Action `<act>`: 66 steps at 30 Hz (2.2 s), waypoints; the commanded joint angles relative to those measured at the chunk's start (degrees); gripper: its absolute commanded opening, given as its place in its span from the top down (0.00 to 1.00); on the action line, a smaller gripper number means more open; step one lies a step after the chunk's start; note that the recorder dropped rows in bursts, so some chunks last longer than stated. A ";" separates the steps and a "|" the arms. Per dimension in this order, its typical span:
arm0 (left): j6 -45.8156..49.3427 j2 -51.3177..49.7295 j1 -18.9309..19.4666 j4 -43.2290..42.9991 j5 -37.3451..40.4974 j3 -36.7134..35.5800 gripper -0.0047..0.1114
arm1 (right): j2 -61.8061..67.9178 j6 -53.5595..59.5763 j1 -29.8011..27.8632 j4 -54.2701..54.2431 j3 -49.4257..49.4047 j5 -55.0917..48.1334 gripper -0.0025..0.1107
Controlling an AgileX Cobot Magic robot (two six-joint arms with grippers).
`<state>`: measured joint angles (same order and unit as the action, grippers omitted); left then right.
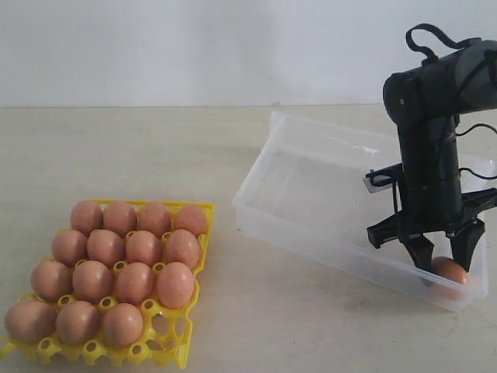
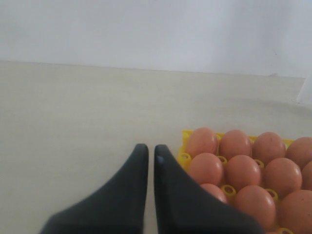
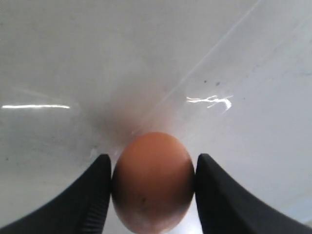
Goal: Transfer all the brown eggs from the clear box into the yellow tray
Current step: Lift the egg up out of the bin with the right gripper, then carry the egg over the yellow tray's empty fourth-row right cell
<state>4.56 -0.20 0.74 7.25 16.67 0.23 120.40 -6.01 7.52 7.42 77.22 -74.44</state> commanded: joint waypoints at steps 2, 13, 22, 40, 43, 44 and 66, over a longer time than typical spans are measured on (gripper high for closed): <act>-0.01 0.20 -0.25 -0.31 -0.33 -0.23 0.92 | 2.11 0.08 -0.12 -2.65 -0.58 5.75 0.62; -0.01 0.20 -0.25 -0.31 -0.33 -0.23 0.92 | -0.52 -0.07 -0.12 -1.98 -0.58 9.25 0.98; -0.01 0.20 -0.25 -0.31 -0.33 -0.23 0.92 | -8.98 -1.36 -0.12 -1.71 -0.58 16.72 0.98; -0.01 0.20 -0.25 -0.31 -0.33 -0.23 0.92 | -40.30 -7.84 29.60 -10.02 -25.42 93.33 0.98; -0.01 0.20 -0.25 -0.31 -0.33 -0.23 0.92 | -38.31 -6.81 38.14 -11.03 -31.96 98.79 0.98; -0.01 0.20 -0.25 -0.31 -0.33 -0.23 0.92 | -37.07 -6.44 41.27 -11.03 -34.17 100.97 0.98; -0.01 0.20 -0.25 -0.31 -0.33 -0.23 0.92 | -11.70 8.48 57.65 -37.13 -40.12 123.31 0.98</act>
<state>4.56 -0.20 0.74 7.25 16.67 0.23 108.36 1.45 65.11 -29.21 37.13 49.59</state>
